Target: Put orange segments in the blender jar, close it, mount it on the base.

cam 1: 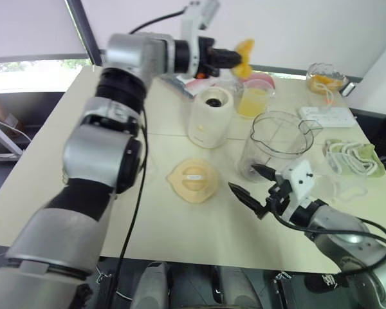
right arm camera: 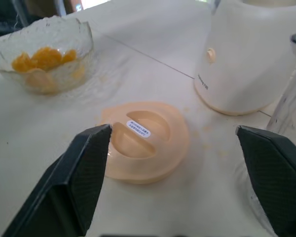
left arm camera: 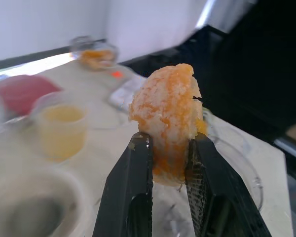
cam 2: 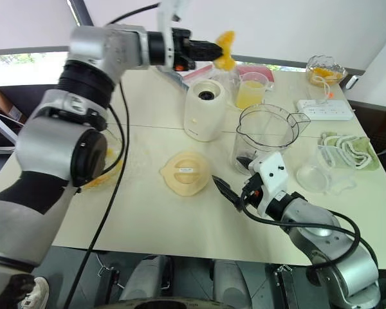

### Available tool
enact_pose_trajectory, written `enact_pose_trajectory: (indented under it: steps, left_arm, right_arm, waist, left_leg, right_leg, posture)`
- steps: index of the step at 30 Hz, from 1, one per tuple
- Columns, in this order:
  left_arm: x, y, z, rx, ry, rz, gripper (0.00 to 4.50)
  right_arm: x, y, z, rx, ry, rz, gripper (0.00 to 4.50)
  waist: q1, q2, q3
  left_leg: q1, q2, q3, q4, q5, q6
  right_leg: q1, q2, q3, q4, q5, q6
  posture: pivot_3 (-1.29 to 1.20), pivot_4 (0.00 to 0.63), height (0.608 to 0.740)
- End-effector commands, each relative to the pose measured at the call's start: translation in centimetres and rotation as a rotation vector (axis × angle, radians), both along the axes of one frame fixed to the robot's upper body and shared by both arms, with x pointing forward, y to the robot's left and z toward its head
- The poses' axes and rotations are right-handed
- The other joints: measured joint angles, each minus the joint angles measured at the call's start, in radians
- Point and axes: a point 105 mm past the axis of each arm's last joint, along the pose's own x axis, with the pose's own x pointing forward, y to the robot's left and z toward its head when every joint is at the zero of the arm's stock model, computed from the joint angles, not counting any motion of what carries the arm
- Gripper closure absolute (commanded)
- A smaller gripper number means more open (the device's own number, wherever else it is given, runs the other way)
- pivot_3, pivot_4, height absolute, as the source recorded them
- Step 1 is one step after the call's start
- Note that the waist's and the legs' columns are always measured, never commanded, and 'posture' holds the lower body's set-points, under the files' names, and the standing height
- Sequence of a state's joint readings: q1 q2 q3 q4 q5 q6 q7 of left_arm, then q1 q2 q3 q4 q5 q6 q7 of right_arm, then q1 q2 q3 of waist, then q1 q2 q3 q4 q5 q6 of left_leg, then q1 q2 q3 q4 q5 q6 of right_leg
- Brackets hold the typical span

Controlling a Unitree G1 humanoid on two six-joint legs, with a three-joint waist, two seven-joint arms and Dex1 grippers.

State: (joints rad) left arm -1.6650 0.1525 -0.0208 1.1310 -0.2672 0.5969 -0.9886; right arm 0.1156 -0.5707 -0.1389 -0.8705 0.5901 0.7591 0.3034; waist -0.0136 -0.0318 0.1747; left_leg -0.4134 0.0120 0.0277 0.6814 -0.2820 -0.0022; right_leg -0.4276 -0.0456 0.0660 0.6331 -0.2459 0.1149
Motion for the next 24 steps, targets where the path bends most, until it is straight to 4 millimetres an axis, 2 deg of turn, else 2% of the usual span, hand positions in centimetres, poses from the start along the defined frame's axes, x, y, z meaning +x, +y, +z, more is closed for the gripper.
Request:
enact_pose_trajectory:
  steps: [1, 4, 8, 14, 19, 22, 24]
  left_arm:
    - [-1.4, -2.4, 1.6, -0.001, -0.105, -0.094, 3.60]
    - [-2.0, -4.0, 1.0, 0.014, -0.118, -0.141, 3.60]
    - [-2.7, -6.5, -2.0, 0.101, -0.145, -0.183, 3.60]
    - [-3.4, -8.3, -4.7, 0.190, -0.165, -0.223, 3.60]
    - [-3.1, -8.6, -7.3, 0.283, -0.189, -0.199, 3.60]
    - [-3.2, -8.6, -8.2, 0.313, -0.190, -0.208, 2.67]
    - [-3.2, -8.6, -8.6, 0.318, -0.190, -0.212, 1.65]
  right_arm:
    - [-1.0, -0.6, 1.2, -0.009, -0.066, -0.071, 0.27]
    - [-1.6, -0.8, 1.1, -0.008, -0.062, -0.107, 0.27]
    - [-2.4, -1.2, 1.0, 0.000, -0.063, -0.166, 0.27]
    - [-2.9, -1.7, 0.6, 0.011, -0.061, -0.212, 0.27]
    - [-3.2, -1.7, 0.3, 0.018, -0.055, -0.228, 0.27]
    - [-3.4, -1.6, 0.2, 0.019, -0.054, -0.231, 0.27]
    - [-3.5, -1.6, 0.1, 0.018, -0.051, -0.237, 0.27]
  waist:
    - [0.000, 0.000, 0.000]
    - [0.001, 0.000, 0.000]
    - [0.005, 0.000, 0.000]
    - [0.002, 0.000, 0.000]
    - [0.003, 0.000, 0.000]
    - [0.003, 0.000, 0.000]
    - [0.003, 0.000, 0.000]
  left_leg:
    - [0.000, 0.000, 0.000, 0.000, 0.000, 0.000]
    - [0.000, 0.000, 0.000, 0.000, 0.000, 0.001]
    - [0.000, 0.000, -0.001, 0.000, -0.001, 0.001]
    - [0.000, 0.000, -0.001, 0.001, -0.001, 0.001]
    - [0.000, 0.000, -0.001, 0.001, -0.001, 0.001]
    - [0.000, 0.000, -0.001, 0.001, -0.001, 0.001]
    - [0.000, 0.000, -0.001, 0.001, -0.001, 0.001]
  right_leg:
    - [0.000, 0.000, 0.000, 0.000, 0.000, 0.000]
    - [0.000, 0.001, 0.000, 0.000, 0.000, 0.000]
    - [0.000, 0.001, 0.000, 0.000, 0.000, 0.000]
    - [0.001, 0.000, 0.001, -0.002, -0.001, -0.001]
    - [0.001, 0.001, 0.001, -0.001, -0.001, -0.002]
    - [0.001, 0.001, 0.001, -0.001, -0.001, -0.002]
    - [0.001, 0.001, 0.001, -0.001, -0.001, -0.002]
  posture:
    - [0.00, 0.150, 0.740]
    - [0.00, 0.150, 0.740]
    - [0.00, 0.150, 0.740]
    - [0.00, 0.150, 0.740]
    - [0.00, 0.150, 0.740]
    - [0.00, 0.150, 0.740]
    - [0.00, 0.150, 0.740]
